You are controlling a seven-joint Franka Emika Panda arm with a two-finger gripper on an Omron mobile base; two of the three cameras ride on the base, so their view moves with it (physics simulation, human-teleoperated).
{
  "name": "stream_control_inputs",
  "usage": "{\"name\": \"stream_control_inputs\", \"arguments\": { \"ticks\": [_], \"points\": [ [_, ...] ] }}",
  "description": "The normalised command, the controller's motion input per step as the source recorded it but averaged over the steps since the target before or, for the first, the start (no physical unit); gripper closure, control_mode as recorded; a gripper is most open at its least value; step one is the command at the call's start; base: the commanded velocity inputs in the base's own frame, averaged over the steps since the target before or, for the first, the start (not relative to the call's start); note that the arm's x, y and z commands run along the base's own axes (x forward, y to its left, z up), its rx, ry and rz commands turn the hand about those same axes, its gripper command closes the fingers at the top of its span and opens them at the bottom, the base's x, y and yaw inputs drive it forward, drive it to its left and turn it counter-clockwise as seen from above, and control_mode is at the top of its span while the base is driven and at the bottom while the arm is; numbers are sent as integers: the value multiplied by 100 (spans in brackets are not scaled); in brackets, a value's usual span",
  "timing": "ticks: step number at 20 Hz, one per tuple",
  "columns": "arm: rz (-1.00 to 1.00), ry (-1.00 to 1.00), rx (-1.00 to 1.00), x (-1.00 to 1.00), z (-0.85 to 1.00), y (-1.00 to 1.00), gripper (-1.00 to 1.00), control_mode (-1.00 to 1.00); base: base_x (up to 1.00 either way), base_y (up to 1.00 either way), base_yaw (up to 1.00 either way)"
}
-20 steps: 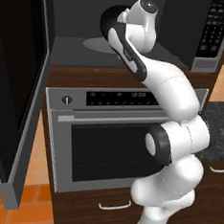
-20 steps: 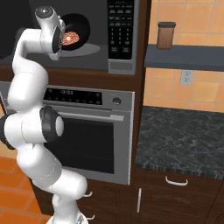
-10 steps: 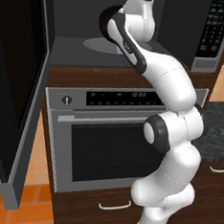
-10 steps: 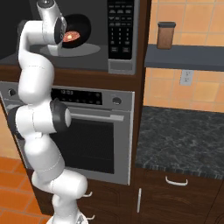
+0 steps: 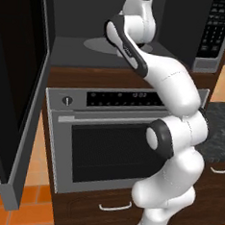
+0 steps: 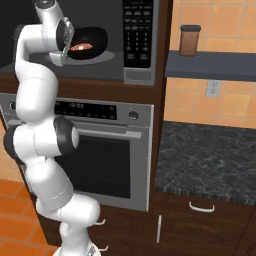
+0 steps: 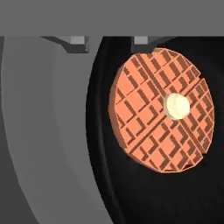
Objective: Open the microwave, place the bowl with waffle inside the microwave, then close the microwave door and turn it on.
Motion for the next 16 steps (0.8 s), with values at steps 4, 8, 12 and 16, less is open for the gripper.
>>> {"name": "stream_control_inputs", "arguments": {
  "ticks": [4,8,12,16],
  "points": [
    [-1,-8,0,-29,-8,0,-100,-100,0,0,0],
    [0,-18,0,-41,-6,0,-100,-100,0,0,0],
    [0,-17,-2,-57,5,3,-100,-100,0,0,0],
    [0,5,-18,-75,35,3,-100,-100,0,0,0]
  ]
}}
